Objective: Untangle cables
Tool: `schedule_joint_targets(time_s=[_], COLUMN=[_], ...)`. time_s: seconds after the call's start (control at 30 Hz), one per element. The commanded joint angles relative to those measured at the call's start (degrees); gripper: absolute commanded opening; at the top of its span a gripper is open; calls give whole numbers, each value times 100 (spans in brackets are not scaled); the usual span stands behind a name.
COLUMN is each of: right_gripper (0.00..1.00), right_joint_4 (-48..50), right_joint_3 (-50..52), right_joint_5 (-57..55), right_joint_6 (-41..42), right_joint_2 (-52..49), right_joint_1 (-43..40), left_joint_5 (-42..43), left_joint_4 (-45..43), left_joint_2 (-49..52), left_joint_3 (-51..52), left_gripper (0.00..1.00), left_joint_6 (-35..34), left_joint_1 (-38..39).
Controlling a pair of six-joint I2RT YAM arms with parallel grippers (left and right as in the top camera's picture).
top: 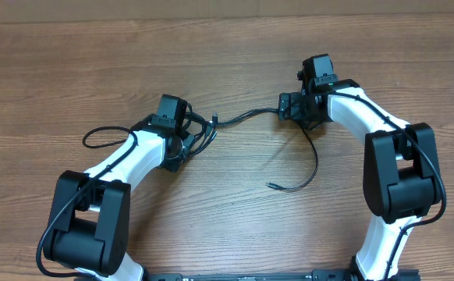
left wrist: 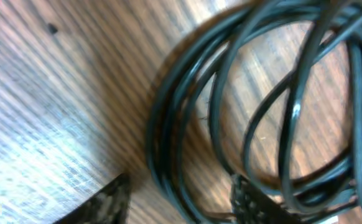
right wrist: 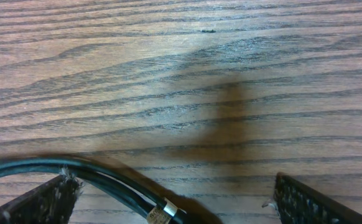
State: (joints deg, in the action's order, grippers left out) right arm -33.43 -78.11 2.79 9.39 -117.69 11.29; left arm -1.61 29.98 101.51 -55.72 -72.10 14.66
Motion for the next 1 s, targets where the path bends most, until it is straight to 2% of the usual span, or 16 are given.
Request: schedule_joint_targets(time_s=[0.0, 0.07, 0.17, 0.2, 0.37, 0.43, 0.47, 0.53, 0.57, 0.67, 0.97], right_gripper=[100, 100, 100, 100, 100, 100, 100, 100, 100, 100, 100], right_joint_4=[-42, -42, -42, -42, -42, -42, -42, -42, -44, -42, -44], right_joint_3=[164, 164, 164, 164, 164, 164, 164, 164, 164, 164, 164], right_joint_5=[398, 398, 398, 398, 398, 398, 398, 398, 398, 400, 400], right_joint_6=[81, 81, 81, 81, 81, 81, 81, 81, 83, 105, 103], right_joint_2=[-289, -289, -289, -289, -289, -289, -289, -289, -289, -289, -289], right_joint_1=[33, 33, 33, 33, 33, 33, 33, 33, 33, 33, 33], left_joint_5=[-177, -177, -70, -22, -26, -24, -24, -26, -28, -68, -44], left_joint_4=[125, 129, 127, 125, 125, 157, 201, 260, 282, 291, 291], left_joint_2=[437, 437, 437, 437, 437, 437, 437, 437, 437, 437, 535], left_joint_3=[428, 426, 426, 426, 426, 426, 426, 426, 426, 426, 426], left_gripper=[44, 43, 52, 52, 32, 31, 36, 40, 48, 56, 53], left_joint_6=[-31, 9, 140, 140, 142, 140, 136, 107, 92, 92, -83], left_joint_1=[57, 81, 79, 79, 79, 79, 79, 79, 79, 68, 68])
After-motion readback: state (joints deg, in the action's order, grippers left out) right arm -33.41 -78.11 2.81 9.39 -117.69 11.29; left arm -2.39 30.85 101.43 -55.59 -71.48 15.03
